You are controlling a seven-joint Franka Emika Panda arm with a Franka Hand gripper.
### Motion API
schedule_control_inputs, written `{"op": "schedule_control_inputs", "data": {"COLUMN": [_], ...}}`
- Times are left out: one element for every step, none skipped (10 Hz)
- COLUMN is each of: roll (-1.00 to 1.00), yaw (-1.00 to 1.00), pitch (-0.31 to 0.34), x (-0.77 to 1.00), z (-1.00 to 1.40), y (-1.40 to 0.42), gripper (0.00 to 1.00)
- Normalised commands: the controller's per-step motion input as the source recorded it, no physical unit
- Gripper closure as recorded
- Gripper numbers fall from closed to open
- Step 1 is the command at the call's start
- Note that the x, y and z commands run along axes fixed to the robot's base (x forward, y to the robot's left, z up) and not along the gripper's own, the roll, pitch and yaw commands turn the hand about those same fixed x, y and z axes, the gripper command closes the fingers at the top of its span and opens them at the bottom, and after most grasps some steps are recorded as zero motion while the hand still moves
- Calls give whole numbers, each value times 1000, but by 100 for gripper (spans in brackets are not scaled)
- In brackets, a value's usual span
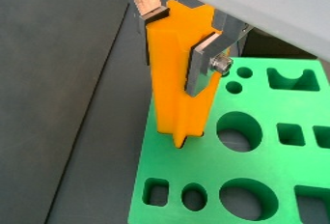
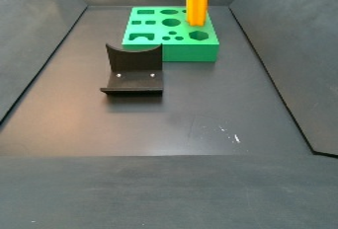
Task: Insert the star object.
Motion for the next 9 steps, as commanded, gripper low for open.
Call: {"op": "schedule_control_inputs", "data": {"roll": [51,0,-19,-36,-30,-23,-10,-123,0], "yaw": [46,0,0,0,0,0,0,-3,0], "pitch": [0,-11,-73,-101,-70,-39,0,-20,1], "x": [57,0,0,0,0,0,0,0,0], "z": [-391,-411,-414,-411,-346,-297,-206,-109,0], "y": [0,0,0,0,0,0,0,51,0], "gripper": [100,100,100,100,100,100,100,100,100]}}
